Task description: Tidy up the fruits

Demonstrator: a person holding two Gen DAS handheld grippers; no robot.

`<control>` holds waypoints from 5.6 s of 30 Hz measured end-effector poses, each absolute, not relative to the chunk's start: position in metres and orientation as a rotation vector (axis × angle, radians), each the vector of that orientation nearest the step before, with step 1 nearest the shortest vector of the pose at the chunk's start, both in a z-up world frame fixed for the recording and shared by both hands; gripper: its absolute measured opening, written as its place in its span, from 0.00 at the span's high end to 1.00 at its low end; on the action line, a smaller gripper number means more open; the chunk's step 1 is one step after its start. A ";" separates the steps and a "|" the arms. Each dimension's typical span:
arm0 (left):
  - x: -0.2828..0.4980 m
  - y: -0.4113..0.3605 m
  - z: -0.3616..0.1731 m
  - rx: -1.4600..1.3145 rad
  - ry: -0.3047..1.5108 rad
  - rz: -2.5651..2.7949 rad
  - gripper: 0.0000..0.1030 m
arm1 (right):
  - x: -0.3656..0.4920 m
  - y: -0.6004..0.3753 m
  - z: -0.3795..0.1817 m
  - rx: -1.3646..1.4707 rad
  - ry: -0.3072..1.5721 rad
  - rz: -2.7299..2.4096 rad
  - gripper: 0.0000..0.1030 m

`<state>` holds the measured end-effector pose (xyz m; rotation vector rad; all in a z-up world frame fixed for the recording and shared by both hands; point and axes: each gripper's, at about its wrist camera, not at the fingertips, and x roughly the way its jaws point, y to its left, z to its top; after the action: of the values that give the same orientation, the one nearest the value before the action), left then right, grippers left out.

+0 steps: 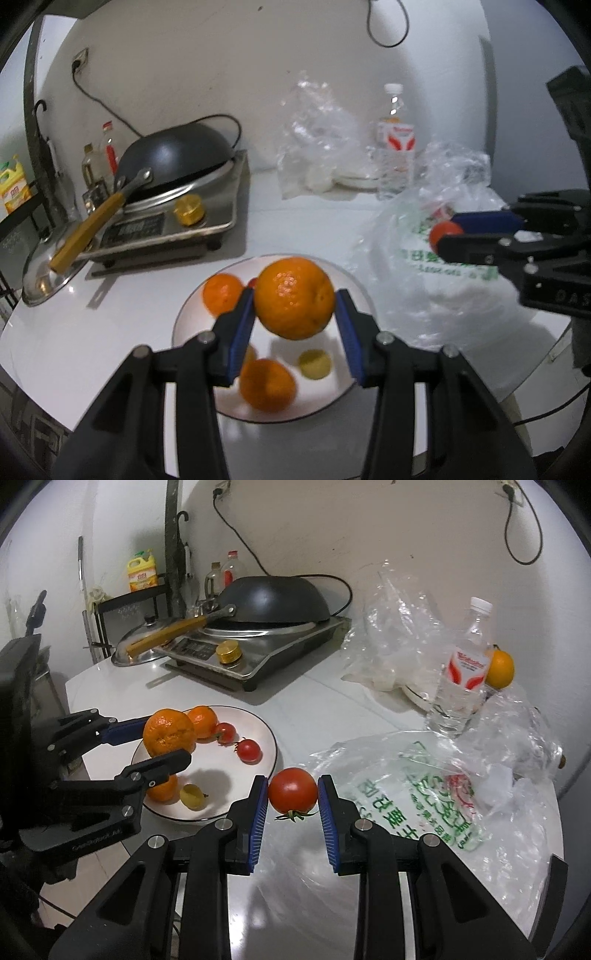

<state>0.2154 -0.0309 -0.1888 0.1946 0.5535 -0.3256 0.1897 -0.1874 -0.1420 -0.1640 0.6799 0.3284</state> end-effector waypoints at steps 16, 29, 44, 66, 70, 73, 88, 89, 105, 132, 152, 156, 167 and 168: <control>0.247 -0.020 -0.217 0.161 0.645 -0.347 0.57 | 0.216 -0.162 -0.159 -0.179 0.725 0.359 0.71; 0.254 -0.020 -0.229 0.188 0.680 -0.398 0.56 | 0.234 -0.138 -0.175 -0.196 0.764 0.380 0.71; 0.256 -0.018 -0.231 0.165 0.683 -0.445 0.55 | 0.252 -0.127 -0.189 -0.218 0.801 0.376 0.71; 0.244 -0.005 -0.226 0.153 0.659 -0.428 0.54 | 0.256 -0.119 -0.196 -0.218 0.850 0.402 0.71; 0.241 -0.004 -0.227 0.156 0.667 -0.425 0.54 | 0.254 -0.118 -0.198 -0.220 0.861 0.407 0.71; 0.240 -0.003 -0.228 0.159 0.668 -0.419 0.54 | 0.253 -0.117 -0.199 -0.222 0.872 0.405 0.71; 0.231 -0.003 -0.226 0.165 0.667 -0.388 0.54 | 0.242 -0.115 -0.190 -0.225 0.862 0.408 0.69; 0.231 -0.003 -0.225 0.167 0.668 -0.386 0.54 | 0.241 -0.116 -0.188 -0.224 0.855 0.408 0.69; 0.204 -0.012 -0.200 0.171 0.622 -0.349 0.53 | 0.208 -0.141 -0.151 -0.204 0.761 0.385 0.68; 0.107 -0.013 -0.073 0.099 0.336 -0.303 0.17 | 0.098 -0.185 -0.034 -0.196 0.480 0.305 0.56; 0.043 -0.010 0.019 0.061 0.147 -0.279 0.10 | 0.026 -0.205 0.055 -0.178 0.236 0.258 0.49; 0.033 -0.006 0.031 0.047 0.129 -0.293 0.09 | 0.014 -0.205 0.068 -0.181 0.198 0.252 0.48; 0.005 0.002 0.056 0.015 0.053 -0.281 0.09 | -0.008 -0.209 0.088 -0.182 0.136 0.254 0.40; 0.004 0.001 0.057 0.021 0.049 -0.286 0.09 | -0.008 -0.208 0.088 -0.183 0.135 0.252 0.40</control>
<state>0.0037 0.0012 0.0571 0.0210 0.0493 -0.2862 -0.0083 -0.2077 0.0882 -0.1825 0.1350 0.2524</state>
